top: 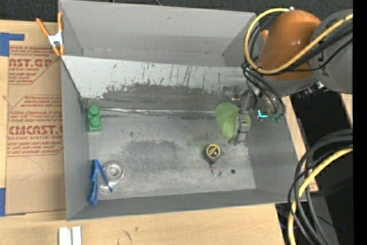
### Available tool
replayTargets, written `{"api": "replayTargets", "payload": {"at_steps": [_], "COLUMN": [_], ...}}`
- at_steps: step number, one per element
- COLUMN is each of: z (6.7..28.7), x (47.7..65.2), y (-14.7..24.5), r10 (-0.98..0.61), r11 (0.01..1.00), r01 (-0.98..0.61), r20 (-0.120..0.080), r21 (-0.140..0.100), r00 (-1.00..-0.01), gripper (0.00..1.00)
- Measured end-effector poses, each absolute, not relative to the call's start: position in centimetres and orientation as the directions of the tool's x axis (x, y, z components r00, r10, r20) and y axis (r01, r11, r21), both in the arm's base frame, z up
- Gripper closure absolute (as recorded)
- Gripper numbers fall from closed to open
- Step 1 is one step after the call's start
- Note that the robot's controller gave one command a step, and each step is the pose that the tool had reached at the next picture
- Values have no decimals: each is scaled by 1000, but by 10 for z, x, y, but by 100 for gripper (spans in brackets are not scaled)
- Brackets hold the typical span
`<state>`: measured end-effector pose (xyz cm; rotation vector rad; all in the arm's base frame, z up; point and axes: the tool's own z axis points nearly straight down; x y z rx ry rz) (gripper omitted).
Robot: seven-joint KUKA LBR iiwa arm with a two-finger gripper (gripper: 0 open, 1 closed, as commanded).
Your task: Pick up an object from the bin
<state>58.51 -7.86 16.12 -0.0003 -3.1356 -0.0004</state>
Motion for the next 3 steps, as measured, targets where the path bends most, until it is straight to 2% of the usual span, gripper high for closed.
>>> {"api": "replayTargets", "payload": {"at_steps": [1, 2, 3], "z": [80, 85, 225], "x": [590, 592, 597], "y": [-96, -95, -96], "r10": [52, 51, 48], "r11": [999, 999, 999], "r01": [52, 51, 48], "r20": [5, -1, -12], "r21": [1, 0, -1], "r00": [-999, -999, -999], "gripper": [0, 100, 100]}}
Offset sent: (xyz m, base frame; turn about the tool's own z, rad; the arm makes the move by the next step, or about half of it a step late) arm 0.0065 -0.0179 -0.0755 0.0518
